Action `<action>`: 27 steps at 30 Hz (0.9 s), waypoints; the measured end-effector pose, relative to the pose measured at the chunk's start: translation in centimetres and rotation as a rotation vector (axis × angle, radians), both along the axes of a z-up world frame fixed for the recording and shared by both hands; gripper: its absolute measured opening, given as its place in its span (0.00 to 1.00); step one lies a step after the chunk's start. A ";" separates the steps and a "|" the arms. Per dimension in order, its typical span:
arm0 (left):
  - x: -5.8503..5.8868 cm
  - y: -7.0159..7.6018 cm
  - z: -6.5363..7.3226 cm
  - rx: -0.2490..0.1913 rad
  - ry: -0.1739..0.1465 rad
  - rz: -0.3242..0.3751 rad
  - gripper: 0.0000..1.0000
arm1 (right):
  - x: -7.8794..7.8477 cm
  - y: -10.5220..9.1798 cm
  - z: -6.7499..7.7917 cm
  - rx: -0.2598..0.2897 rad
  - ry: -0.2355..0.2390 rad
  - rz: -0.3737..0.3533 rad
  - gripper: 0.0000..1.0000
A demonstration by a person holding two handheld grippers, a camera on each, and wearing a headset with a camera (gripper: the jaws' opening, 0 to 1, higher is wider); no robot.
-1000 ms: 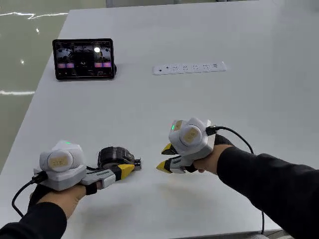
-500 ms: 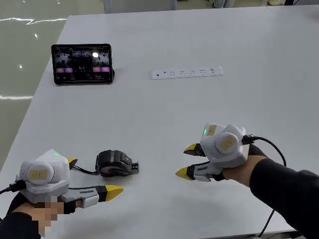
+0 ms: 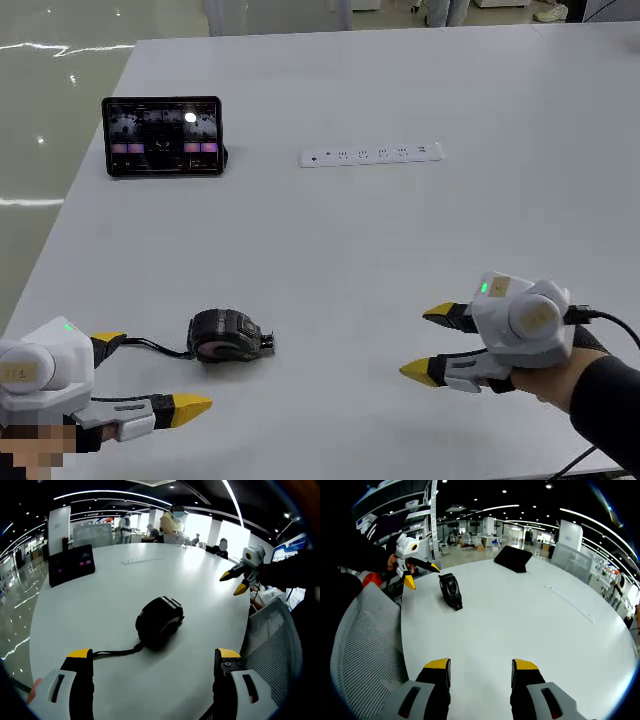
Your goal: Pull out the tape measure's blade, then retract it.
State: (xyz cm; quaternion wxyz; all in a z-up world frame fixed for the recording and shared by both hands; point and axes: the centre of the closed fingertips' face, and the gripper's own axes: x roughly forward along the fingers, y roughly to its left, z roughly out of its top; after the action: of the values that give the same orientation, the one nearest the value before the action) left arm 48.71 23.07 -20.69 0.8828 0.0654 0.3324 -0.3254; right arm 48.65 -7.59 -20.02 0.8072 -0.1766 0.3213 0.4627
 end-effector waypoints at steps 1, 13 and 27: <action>-0.3 0.0 -0.1 -0.001 0.006 -0.008 0.99 | -0.2 -0.6 -0.1 0.002 0.002 -0.004 0.46; -0.5 2.1 0.8 0.007 0.024 -0.009 0.99 | -0.9 -6.2 -0.9 -0.041 -0.003 -0.060 0.55; -1.0 3.6 1.9 0.031 0.025 -0.022 0.99 | -1.6 -10.5 0.1 -0.026 0.021 -0.134 0.71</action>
State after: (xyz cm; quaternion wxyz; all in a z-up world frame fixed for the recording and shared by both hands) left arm 47.73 26.62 -18.76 0.8737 0.0786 0.3479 -0.3307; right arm 47.10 -18.06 -19.95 0.8305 -0.1605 0.3469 0.4052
